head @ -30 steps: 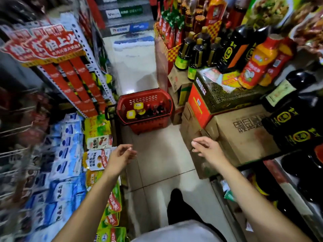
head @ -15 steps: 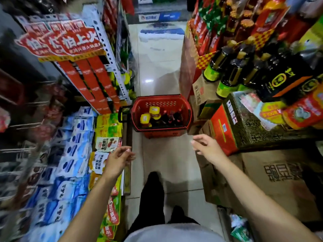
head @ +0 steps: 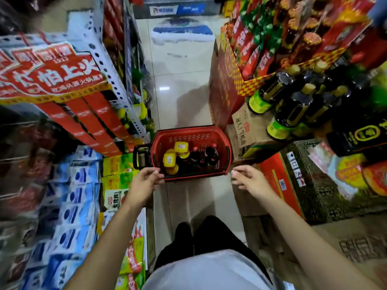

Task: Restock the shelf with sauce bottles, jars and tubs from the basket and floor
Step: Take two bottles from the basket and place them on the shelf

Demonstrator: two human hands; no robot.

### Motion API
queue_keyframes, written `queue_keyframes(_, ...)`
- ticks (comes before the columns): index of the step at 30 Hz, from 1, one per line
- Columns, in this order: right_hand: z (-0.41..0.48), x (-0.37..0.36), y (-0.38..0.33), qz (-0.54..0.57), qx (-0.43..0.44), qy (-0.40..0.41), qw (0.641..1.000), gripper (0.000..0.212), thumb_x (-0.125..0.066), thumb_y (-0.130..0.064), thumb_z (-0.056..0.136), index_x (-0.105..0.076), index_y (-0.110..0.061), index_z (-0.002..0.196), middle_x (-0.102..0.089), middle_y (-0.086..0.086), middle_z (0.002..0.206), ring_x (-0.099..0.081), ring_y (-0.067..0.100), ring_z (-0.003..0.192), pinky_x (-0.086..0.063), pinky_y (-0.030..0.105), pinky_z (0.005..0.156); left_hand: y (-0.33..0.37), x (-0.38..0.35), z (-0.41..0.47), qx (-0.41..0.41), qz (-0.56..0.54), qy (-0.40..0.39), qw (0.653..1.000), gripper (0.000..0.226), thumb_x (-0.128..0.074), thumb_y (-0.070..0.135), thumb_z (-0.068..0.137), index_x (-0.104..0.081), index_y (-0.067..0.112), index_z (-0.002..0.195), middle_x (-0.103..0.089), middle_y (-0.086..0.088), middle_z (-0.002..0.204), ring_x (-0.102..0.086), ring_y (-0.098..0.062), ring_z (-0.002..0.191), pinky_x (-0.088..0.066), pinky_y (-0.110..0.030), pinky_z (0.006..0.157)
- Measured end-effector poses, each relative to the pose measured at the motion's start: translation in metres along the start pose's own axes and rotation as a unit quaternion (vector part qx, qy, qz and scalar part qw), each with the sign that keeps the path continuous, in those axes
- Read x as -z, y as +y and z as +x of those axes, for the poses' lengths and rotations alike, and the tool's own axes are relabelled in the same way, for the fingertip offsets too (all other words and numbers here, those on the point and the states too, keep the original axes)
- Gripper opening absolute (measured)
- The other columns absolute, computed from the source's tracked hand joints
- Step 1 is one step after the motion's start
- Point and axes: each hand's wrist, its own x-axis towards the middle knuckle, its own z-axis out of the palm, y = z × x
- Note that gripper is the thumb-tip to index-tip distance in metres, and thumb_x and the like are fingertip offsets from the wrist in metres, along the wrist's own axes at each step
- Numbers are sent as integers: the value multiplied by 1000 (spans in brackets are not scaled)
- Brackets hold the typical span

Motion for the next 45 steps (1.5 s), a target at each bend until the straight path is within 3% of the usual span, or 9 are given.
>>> queue_keyframes(9,106,11,-6,31,-86,-19,996,15,-59,-17,89,-59,-8,101,-61,7,84,-61,-4,55,-44,10,50,22,-34,97,66,38,-7,997,8,-48,9,94,-55,11,90,-62,-6,80,-62,4,50,-43,-22,60)
queue_keyframes(14,167,8,-8,31,-145,-36,988,15,-60,-20,88,-59,-11,100,-63,8,91,-62,13,72,-43,22,63,33,-69,163,116,31,-33,992,8,-49,11,94,-54,8,99,-63,-5,85,-63,-10,70,-48,-14,58)
queue_keyframes(20,211,1,2,5,-178,-35,983,24,-62,-21,87,-57,-8,107,-60,6,98,-58,19,94,-44,28,80,22,-104,231,143,46,-71,986,12,-56,9,90,-56,20,85,-63,-1,79,-61,-9,71,-44,-22,65)
queue_keyframes(26,279,-14,62,13,-232,28,972,27,-66,-18,84,-56,-7,107,-59,9,105,-56,21,101,-44,33,91,-48,-145,315,175,73,-91,978,17,-58,6,88,-52,12,102,-59,1,80,-56,-13,75,-44,-11,56)
queue_keyframes(31,336,-34,115,32,-266,47,962,34,-61,-10,87,-51,-1,118,-56,13,104,-54,20,87,-42,5,57,-121,-182,370,223,84,-106,965,40,-63,-5,80,-49,-5,117,-55,-14,103,-54,-13,79,-42,-3,51)
queue_keyframes(35,384,-65,171,75,-291,64,952,38,-66,-10,83,-50,-12,118,-56,17,121,-57,31,105,-48,37,91,-186,-206,406,203,111,-135,963,55,-68,-12,71,-46,-6,121,-52,-13,110,-52,-19,94,-49,-21,72)
queue_keyframes(39,432,-95,226,63,-279,85,955,53,-67,-15,83,-43,-17,130,-55,9,119,-55,22,105,-44,33,89,-246,-224,436,142,181,-173,958,60,-77,-4,66,-50,6,120,-56,-6,111,-55,-27,111,-46,-43,96)
queue_keyframes(42,455,-105,250,18,-270,136,953,60,-69,-18,80,-41,-19,133,-58,8,126,-54,24,117,-41,40,102,-268,-235,449,117,199,-160,960,61,-77,-2,66,-51,7,121,-59,-9,113,-55,-26,111,-44,-42,99)
queue_keyframes(45,471,-109,277,-5,-263,151,953,62,-69,-17,79,-41,-19,134,-54,7,133,-49,24,123,-38,34,103,-286,-248,458,86,218,-161,959,67,-80,2,64,-51,7,124,-58,-5,113,-55,-18,109,-41,-21,93)
